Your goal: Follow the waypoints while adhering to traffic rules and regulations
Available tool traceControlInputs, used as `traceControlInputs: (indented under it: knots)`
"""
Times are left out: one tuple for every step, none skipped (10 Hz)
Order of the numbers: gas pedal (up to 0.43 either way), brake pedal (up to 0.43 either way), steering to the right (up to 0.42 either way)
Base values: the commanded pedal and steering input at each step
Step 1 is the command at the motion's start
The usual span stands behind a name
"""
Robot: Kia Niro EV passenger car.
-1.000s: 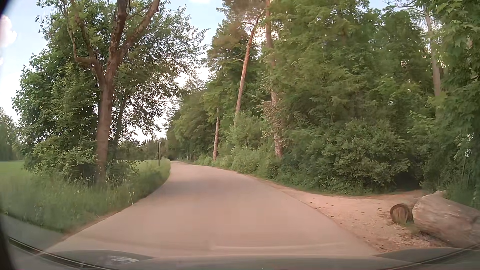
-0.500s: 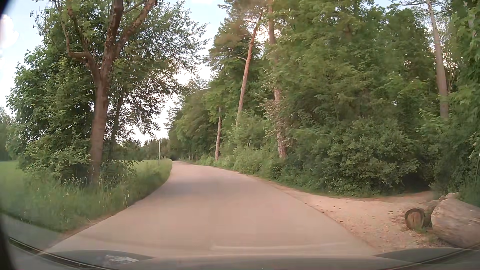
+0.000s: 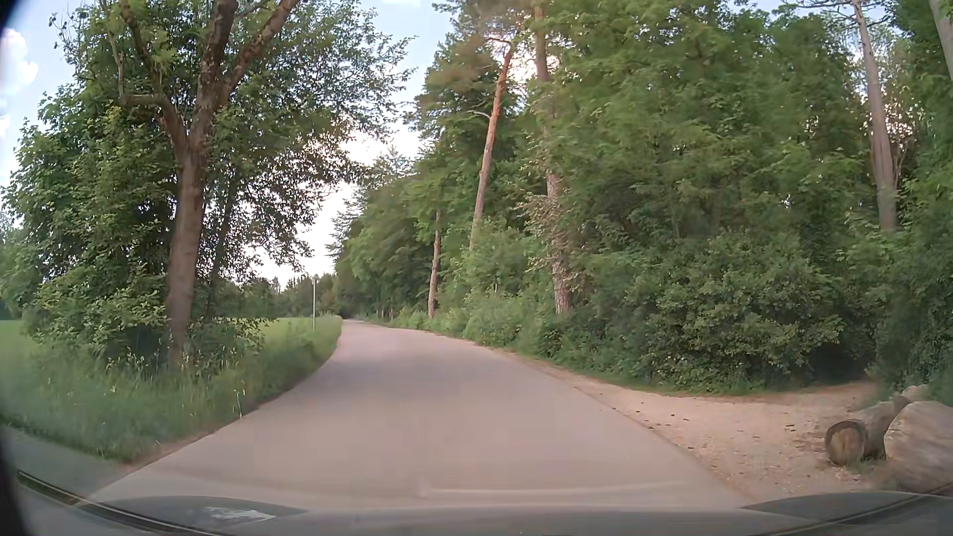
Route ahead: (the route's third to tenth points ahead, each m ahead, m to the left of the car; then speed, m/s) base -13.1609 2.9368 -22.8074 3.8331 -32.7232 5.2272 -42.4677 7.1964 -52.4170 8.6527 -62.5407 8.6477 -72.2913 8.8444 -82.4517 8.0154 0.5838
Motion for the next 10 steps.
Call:
traceControlInputs:
  knots:
    - [0.000,0.256,-0.006]
    - [0.000,0.256,-0.006]
    - [0.000,0.250,-0.006]
    - [0.000,0.183,-0.006]
    - [0.000,0.079,-0.007]
    - [0.000,0.037,-0.008]
    - [0.000,0.024,-0.008]
    - [0.000,0.024,-0.009]
    - [0.000,0.018,-0.012]
    - [0.000,0.024,-0.013]
